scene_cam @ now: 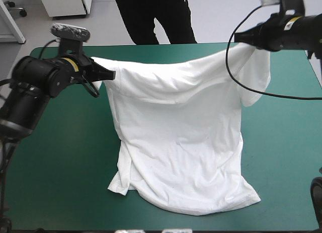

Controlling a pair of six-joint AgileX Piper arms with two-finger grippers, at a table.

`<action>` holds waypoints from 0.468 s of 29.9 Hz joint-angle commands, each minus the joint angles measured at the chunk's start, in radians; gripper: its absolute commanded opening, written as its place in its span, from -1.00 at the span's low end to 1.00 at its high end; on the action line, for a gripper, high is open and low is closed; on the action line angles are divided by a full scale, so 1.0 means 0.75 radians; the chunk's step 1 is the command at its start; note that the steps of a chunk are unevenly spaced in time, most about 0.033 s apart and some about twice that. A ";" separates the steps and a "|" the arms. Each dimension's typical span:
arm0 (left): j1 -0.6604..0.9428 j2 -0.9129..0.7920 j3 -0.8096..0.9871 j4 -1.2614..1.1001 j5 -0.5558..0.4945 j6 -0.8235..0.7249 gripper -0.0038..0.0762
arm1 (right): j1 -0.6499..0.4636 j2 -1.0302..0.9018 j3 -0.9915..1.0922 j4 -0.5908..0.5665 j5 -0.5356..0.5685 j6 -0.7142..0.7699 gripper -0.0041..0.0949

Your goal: Fold the cloth

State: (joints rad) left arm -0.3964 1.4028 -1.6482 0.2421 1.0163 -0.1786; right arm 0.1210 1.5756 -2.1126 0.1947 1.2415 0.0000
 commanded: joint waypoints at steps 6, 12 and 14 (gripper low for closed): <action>0.189 0.190 0.066 -0.094 -0.318 -0.011 -0.93 | 0.000 0.149 0.207 -0.014 -0.344 -0.024 -0.94; 0.241 0.351 0.066 -0.094 -0.395 -0.011 -0.93 | 0.000 0.343 0.207 -0.017 -0.494 -0.024 -0.94; 0.256 0.401 0.066 -0.084 -0.395 -0.011 -0.93 | 0.000 0.403 0.207 -0.023 -0.514 -0.024 -0.94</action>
State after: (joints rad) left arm -0.2173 1.7068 -1.5714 0.1674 0.7790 -0.1786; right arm 0.1210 1.8837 -1.9319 0.1859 0.9406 -0.0101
